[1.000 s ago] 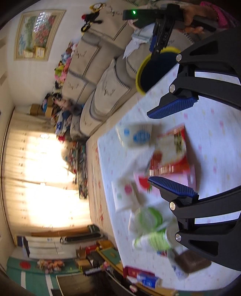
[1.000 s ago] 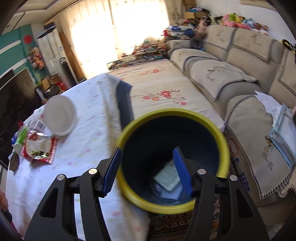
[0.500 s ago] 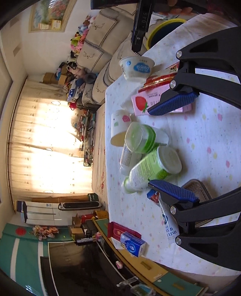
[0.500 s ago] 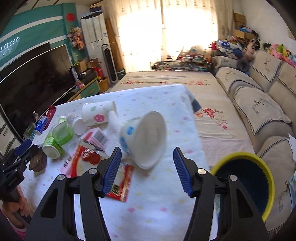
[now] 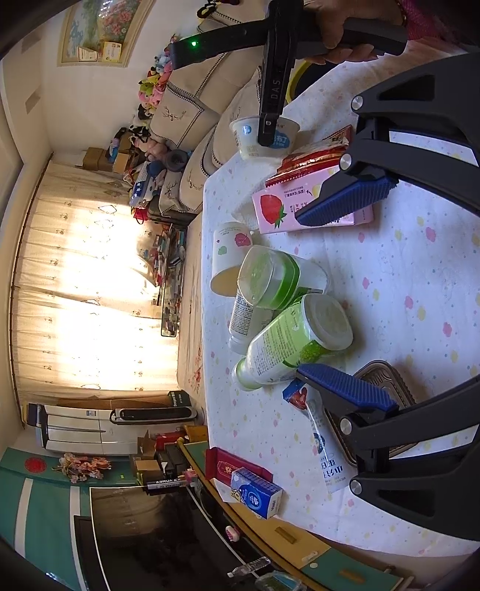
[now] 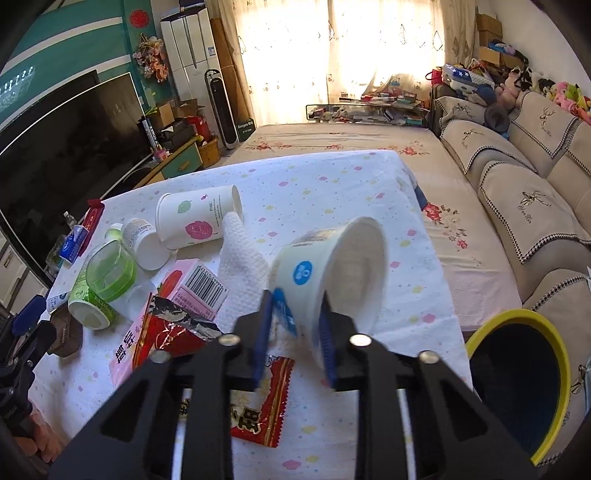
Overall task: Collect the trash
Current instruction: 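Grasp the white yogurt cup with the right tool and lift it, then carry the yogurt cup over the bin and open the right tool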
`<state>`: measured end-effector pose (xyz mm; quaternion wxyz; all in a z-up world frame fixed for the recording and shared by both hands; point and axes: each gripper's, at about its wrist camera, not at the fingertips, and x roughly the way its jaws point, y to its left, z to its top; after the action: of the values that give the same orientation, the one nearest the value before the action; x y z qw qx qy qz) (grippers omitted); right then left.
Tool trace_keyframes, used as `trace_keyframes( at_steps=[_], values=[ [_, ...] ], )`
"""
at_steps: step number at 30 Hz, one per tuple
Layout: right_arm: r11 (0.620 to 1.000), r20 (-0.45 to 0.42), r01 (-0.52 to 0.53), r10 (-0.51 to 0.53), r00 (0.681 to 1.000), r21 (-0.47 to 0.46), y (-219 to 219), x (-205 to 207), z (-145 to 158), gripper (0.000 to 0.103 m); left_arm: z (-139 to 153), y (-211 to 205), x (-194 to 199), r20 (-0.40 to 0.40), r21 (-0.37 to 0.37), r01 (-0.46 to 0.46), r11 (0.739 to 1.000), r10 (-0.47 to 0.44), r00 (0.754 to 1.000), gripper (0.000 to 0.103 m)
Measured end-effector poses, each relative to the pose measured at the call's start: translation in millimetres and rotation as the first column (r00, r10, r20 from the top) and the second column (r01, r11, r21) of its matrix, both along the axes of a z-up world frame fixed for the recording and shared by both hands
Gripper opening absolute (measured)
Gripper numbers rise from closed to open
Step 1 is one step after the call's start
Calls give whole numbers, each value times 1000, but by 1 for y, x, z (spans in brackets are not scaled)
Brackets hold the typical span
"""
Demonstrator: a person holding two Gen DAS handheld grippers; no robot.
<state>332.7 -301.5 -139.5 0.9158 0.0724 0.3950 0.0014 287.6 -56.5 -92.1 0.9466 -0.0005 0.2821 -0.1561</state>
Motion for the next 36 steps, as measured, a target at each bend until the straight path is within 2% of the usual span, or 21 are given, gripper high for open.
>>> trace_keyframes(
  at_steps=[1,8,16,23,29,35,36],
  values=[
    [1000,3,-2,2,1000,1,0,-1,0,6,0,0,0,1,-1,-3,1000,3,1000,76],
    [1000,53,3,-4,999,27,-3,-20,12,5,-5,0,3,-9,3,-13,1000,13,1000,76],
    [990,103,138,-141,985,35,-54,-61,26,5,-7,-5,2,-5,23,-7,1000,7,1000,76],
    [954,22,299,-300,954,39,-115,-84,0,5,-8,-12,0,7,55,-2,998,1,1000,76],
    [927,-35,374,-373,927,23,-147,-93,-23,5,-9,-18,-2,10,74,8,997,-9,1000,76],
    [908,-62,419,-418,906,8,-161,-95,-35,11,-10,-18,-2,8,74,9,997,-10,1000,76],
    [905,-64,426,-424,903,4,-163,-95,-36,15,-10,-18,-2,8,74,10,997,-11,1000,76]
  ],
)
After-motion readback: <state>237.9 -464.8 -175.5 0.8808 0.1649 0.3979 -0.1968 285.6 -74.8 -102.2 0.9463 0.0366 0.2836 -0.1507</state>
